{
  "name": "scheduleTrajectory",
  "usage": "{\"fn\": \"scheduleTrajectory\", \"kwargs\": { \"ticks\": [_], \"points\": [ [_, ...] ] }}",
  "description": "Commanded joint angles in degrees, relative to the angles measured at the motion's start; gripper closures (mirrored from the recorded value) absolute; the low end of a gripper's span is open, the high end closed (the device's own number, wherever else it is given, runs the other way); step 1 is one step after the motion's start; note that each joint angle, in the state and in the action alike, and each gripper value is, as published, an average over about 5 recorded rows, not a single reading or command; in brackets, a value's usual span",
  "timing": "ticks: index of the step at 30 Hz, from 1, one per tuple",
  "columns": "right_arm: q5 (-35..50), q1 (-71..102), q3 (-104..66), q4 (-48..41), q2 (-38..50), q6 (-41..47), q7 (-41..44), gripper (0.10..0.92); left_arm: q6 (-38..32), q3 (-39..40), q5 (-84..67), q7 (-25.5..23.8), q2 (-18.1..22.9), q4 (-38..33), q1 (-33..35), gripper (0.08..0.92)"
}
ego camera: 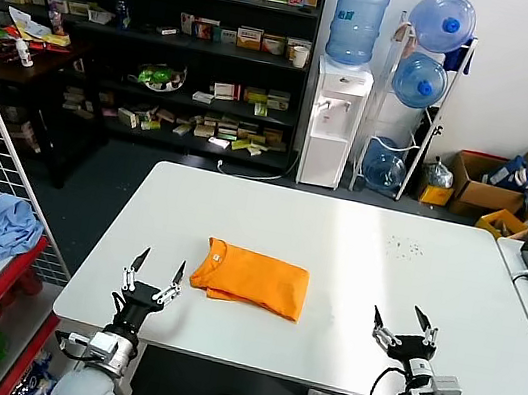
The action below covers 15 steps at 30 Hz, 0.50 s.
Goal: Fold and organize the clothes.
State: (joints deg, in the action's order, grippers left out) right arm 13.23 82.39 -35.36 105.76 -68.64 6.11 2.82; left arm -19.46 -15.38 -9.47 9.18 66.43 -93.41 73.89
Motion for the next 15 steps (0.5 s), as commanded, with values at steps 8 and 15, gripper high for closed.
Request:
{"fn": "scheduleTrajectory", "kwargs": {
  "ticks": [8,15],
  "points": [
    [-2.5,0.1,-2.4,-0.2,-4.2,-8.9,4.8,0.203,-0.4,-5.0,3.8,-4.2,-1.4,-2.2,4.3,0.177],
    [-2.4,0.5,-3.0,0.3,-4.2,-8.8,4.8,0.203,1.2,-5.0,3.8,-3.9,-0.6,-3.2,4.4,0.177]
  ]
}}
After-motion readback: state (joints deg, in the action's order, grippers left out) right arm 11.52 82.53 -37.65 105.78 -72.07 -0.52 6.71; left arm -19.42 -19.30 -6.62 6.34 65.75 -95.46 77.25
